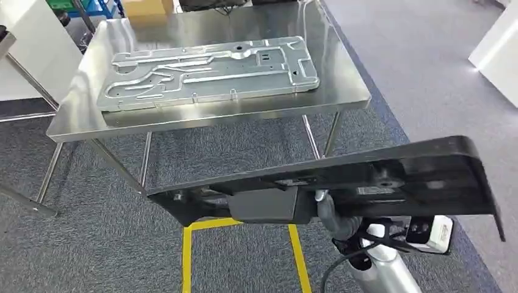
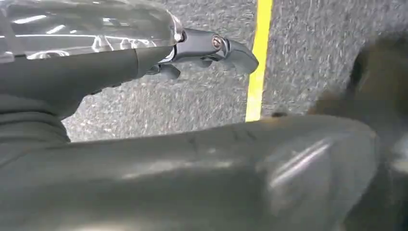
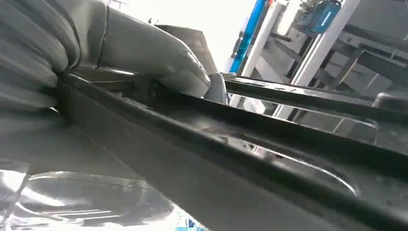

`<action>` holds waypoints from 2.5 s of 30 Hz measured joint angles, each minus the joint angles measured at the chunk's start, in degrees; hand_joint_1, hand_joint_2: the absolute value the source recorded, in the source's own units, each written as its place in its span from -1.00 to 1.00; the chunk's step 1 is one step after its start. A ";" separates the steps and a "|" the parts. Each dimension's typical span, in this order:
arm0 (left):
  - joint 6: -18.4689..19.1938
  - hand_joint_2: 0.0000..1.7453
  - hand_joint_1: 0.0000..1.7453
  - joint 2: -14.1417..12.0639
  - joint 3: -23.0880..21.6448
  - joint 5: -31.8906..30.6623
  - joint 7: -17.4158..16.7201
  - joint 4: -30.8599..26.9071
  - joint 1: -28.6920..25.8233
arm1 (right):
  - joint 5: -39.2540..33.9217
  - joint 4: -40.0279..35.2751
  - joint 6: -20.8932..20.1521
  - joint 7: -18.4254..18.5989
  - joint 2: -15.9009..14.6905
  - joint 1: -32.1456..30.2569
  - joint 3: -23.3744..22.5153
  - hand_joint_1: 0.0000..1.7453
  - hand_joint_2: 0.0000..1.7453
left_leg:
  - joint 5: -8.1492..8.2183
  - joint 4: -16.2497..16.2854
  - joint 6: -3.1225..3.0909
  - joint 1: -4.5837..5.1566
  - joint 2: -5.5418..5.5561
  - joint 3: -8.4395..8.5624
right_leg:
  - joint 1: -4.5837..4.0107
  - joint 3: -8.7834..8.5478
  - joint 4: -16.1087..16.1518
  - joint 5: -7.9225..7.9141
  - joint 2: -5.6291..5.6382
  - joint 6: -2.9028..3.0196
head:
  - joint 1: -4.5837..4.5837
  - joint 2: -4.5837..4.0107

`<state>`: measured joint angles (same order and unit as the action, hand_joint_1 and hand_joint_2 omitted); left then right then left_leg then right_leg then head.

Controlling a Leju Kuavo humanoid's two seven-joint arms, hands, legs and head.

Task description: Take the parts from the cabinet and place them on the table.

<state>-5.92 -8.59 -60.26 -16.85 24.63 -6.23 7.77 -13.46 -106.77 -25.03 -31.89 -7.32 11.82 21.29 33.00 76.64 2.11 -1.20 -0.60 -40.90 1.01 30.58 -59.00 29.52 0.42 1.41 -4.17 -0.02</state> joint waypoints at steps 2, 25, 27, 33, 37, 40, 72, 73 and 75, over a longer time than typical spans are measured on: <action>-0.09 -1.00 -1.00 0.00 0.00 -0.06 -0.02 0.00 -0.33 | -0.04 0.00 -0.02 0.24 0.11 0.02 0.00 1.00 1.00 | 3.82 -1.76 -0.81 0.33 0.07 -2.60 | -0.28 -2.45 0.05 1.68 0.47 0.05 | 0.02 0.00; 0.02 -1.00 -1.00 -0.44 0.15 -0.74 0.63 -0.02 -0.01 | 2.10 -1.88 -0.11 -0.07 0.33 -2.69 -0.61 1.00 1.00 | -6.51 -17.00 -2.43 2.22 1.96 9.59 | -0.98 3.80 -0.28 -3.58 0.02 -0.42 | 0.04 0.00; 0.02 -1.00 -1.00 -0.48 0.17 -0.74 0.72 -0.04 0.15 | 2.08 -2.01 -0.20 -0.09 0.41 -2.68 -0.70 1.00 1.00 | -4.86 -14.82 -1.71 1.96 1.55 8.86 | -0.66 2.69 0.18 -3.48 -0.12 0.22 | 0.04 0.00; 0.02 -1.00 -1.00 -0.42 0.26 -0.76 0.77 -0.04 0.22 | 1.64 -1.88 -0.24 -0.09 0.44 -2.43 -0.72 1.00 1.00 | 1.15 -0.34 -0.62 1.06 1.31 0.32 | -0.71 2.08 0.17 -2.64 -0.17 0.56 | 0.04 0.00; -0.04 -1.00 -1.00 -0.46 0.28 -0.74 0.96 -0.04 0.15 | 1.07 -1.68 -0.26 -0.09 0.44 -2.44 -0.74 1.00 1.00 | -9.31 -17.21 -0.97 0.92 0.88 6.39 | -0.64 0.17 0.26 -1.27 -0.21 -0.08 | 0.04 0.00; -0.13 -1.00 -1.00 -0.46 0.37 -0.76 1.20 -0.04 0.09 | 1.11 -1.68 -0.28 -0.20 0.44 -2.65 -0.74 1.00 1.00 | -7.99 -17.84 -2.18 1.57 0.81 6.43 | -0.70 0.27 0.37 -0.79 -0.16 -1.23 | 0.04 0.00; -0.35 -1.00 -1.00 -0.46 3.43 -0.72 2.91 -0.04 -0.60 | 12.86 2.69 7.27 -3.32 2.84 1.84 -7.21 1.00 1.00 | -9.32 -18.22 -2.49 1.33 0.62 5.58 | -0.47 -3.33 1.64 1.74 -0.11 -1.97 | 0.02 0.00; -0.33 -1.00 -1.00 -0.46 3.58 -0.76 2.95 -0.04 -0.64 | 14.80 3.13 9.30 -3.32 2.86 3.73 -7.81 1.00 1.00 | -9.32 -18.86 -2.68 1.04 0.60 6.29 | -0.09 -3.49 1.24 2.49 -0.14 -2.26 | 0.04 0.00; -0.20 -1.00 -1.00 -0.48 3.61 -0.72 2.99 -0.04 -0.35 | 19.68 5.49 14.11 -3.21 2.84 9.00 -9.18 1.00 1.00 | -8.88 -19.09 -3.35 1.10 0.46 6.79 | -0.18 0.21 -5.31 4.85 -0.28 -2.55 | 0.04 0.00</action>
<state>-6.12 -9.07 -56.65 -17.57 27.63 -6.27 7.42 6.22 -101.28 -10.92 -35.10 -4.48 20.82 12.11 24.11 57.55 -1.24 -0.10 -0.15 -34.11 0.83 30.79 -64.31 34.37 0.14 -1.13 -4.13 -0.02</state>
